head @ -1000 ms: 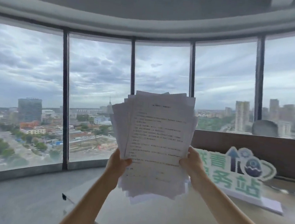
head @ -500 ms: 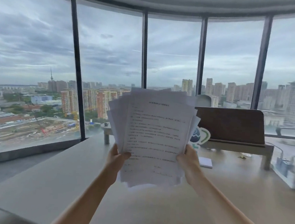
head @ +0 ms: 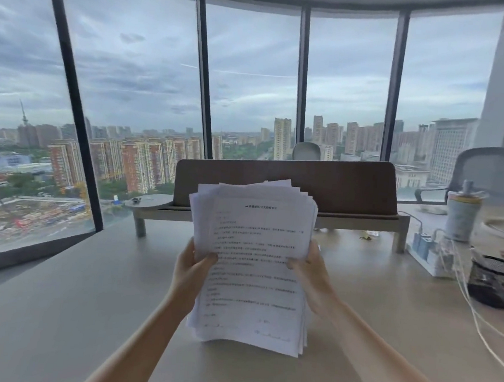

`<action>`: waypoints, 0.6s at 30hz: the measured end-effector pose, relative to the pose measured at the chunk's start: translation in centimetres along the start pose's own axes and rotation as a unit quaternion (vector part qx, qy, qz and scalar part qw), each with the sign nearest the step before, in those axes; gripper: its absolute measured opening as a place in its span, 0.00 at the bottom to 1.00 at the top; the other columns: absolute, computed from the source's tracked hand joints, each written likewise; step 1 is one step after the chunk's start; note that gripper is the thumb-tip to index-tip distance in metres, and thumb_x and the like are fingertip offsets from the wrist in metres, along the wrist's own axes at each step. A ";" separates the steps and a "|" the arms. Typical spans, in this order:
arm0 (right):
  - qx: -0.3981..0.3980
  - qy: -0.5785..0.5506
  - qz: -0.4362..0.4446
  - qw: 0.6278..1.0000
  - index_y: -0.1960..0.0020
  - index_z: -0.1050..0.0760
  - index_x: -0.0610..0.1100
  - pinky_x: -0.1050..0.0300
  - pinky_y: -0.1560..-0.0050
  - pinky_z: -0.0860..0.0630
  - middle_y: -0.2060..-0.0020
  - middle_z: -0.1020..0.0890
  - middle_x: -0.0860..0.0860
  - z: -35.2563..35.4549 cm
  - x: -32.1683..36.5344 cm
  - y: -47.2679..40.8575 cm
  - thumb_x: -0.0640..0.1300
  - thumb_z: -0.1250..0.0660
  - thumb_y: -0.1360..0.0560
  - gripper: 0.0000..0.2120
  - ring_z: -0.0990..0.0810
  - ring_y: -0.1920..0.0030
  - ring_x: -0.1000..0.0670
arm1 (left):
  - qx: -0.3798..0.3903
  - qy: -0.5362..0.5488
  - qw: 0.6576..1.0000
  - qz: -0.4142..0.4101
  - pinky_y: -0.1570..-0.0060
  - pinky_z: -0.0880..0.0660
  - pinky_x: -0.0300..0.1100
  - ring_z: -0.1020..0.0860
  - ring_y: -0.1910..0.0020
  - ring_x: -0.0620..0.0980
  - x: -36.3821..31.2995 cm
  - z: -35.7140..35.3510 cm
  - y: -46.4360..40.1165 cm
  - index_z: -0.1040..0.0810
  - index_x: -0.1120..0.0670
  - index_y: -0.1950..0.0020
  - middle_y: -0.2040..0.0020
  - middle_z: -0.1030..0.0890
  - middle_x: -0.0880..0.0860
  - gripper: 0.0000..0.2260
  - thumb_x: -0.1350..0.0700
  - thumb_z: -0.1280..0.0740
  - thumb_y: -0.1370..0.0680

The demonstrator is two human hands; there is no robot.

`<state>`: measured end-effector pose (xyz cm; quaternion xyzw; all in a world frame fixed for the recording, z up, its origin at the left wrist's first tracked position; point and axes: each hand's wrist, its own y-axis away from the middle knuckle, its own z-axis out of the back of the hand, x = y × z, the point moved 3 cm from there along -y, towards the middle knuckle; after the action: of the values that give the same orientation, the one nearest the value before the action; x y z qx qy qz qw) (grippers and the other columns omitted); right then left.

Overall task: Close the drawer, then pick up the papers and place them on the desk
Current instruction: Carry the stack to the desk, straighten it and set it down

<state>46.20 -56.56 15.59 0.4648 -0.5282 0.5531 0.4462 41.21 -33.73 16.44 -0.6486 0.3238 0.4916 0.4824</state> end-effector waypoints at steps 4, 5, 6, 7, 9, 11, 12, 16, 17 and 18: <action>-0.028 0.007 0.036 0.999 0.40 0.29 0.52 0.43 0.46 0.18 0.46 0.17 0.50 0.5 0.9 -0.4 0.29 0.39 0.32 0.26 0.18 0.44 0.47 | -0.006 0.004 0.999 -0.038 0.56 0.19 0.46 0.17 0.51 0.50 -0.9 -0.4 0.0 0.21 0.48 0.44 0.50 0.16 0.51 0.20 0.70 0.36 0.26; -0.036 0.009 0.046 0.998 0.40 0.28 0.52 0.42 0.46 0.18 0.46 0.17 0.51 0.6 1.2 -0.4 0.29 0.40 0.32 0.26 0.18 0.45 0.48 | -0.006 0.008 0.999 -0.045 0.55 0.19 0.47 0.17 0.51 0.51 -1.2 -0.5 -0.1 0.21 0.50 0.42 0.49 0.16 0.51 0.19 0.70 0.36 0.26; -0.039 0.010 0.053 0.998 0.41 0.28 0.53 0.42 0.45 0.18 0.47 0.17 0.51 0.7 1.5 -0.4 0.30 0.39 0.32 0.26 0.17 0.45 0.48 | -0.006 0.014 0.999 -0.046 0.55 0.19 0.47 0.17 0.51 0.51 -1.3 -0.6 -0.2 0.22 0.52 0.41 0.49 0.16 0.52 0.18 0.70 0.36 0.26; -0.039 0.011 0.057 0.998 0.41 0.28 0.53 0.41 0.45 0.18 0.47 0.17 0.51 0.7 1.7 -0.4 0.31 0.38 0.32 0.24 0.17 0.45 0.48 | -0.004 0.022 0.999 -0.043 0.56 0.19 0.46 0.17 0.51 0.51 -1.3 -0.6 -0.3 0.22 0.54 0.41 0.50 0.16 0.52 0.17 0.70 0.36 0.26; -0.028 0.006 0.052 0.998 0.42 0.29 0.52 0.41 0.45 0.18 0.48 0.17 0.51 0.8 1.7 -0.2 0.33 0.36 0.30 0.21 0.17 0.46 0.47 | 0.004 0.034 0.999 -0.034 0.59 0.20 0.42 0.17 0.52 0.51 -1.2 -0.8 -0.5 0.23 0.56 0.40 0.50 0.16 0.53 0.16 0.69 0.36 0.25; -0.015 -0.004 0.043 0.999 0.43 0.29 0.51 0.40 0.45 0.19 0.48 0.17 0.50 0.9 1.2 -0.3 0.35 0.33 0.28 0.18 0.17 0.47 0.46 | 0.018 0.033 0.999 -0.029 0.60 0.20 0.40 0.17 0.52 0.50 -0.5 -0.9 -0.6 0.24 0.56 0.39 0.49 0.17 0.53 0.15 0.66 0.35 0.25; -0.012 -0.002 0.044 0.999 0.43 0.30 0.51 0.39 0.45 0.19 0.48 0.17 0.50 0.9 0.9 -0.4 0.37 0.32 0.28 0.18 0.16 0.47 0.47 | 0.023 0.033 0.999 -0.023 0.60 0.21 0.40 0.18 0.51 0.49 0.0 -1.0 -0.7 0.24 0.55 0.39 0.49 0.17 0.52 0.15 0.66 0.35 0.25; -0.006 0.006 0.043 0.999 0.43 0.30 0.52 0.42 0.44 0.19 0.47 0.17 0.52 0.4 -0.9 -1.6 0.37 0.31 0.27 0.17 0.17 0.45 0.49 | 0.041 0.013 0.999 0.011 0.53 0.21 0.43 0.19 0.47 0.50 3.5 -0.9 -1.4 0.24 0.51 0.38 0.47 0.16 0.50 0.19 0.68 0.35 0.25; -0.009 0.009 0.039 0.999 0.43 0.30 0.51 0.42 0.44 0.19 0.47 0.17 0.51 0.2 -1.4 -2.2 0.37 0.32 0.27 0.17 0.17 0.45 0.48 | 0.047 0.005 0.999 0.014 0.50 0.20 0.47 0.19 0.45 0.51 4.4 -0.9 -1.7 0.24 0.51 0.37 0.46 0.16 0.51 0.21 0.67 0.35 0.27; -0.010 0.015 0.036 0.999 0.44 0.30 0.51 0.41 0.44 0.20 0.47 0.18 0.51 0.0 -2.0 -2.8 0.36 0.32 0.27 0.16 0.17 0.46 0.48 | 0.050 -0.005 0.999 0.014 0.47 0.20 0.52 0.19 0.44 0.53 5.3 -0.9 -2.0 0.24 0.51 0.37 0.45 0.17 0.52 0.22 0.66 0.35 0.29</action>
<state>49.25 -56.44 14.13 0.4332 -0.5432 0.5704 0.4382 44.93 -33.60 12.10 -0.6167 0.3548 0.4842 0.5093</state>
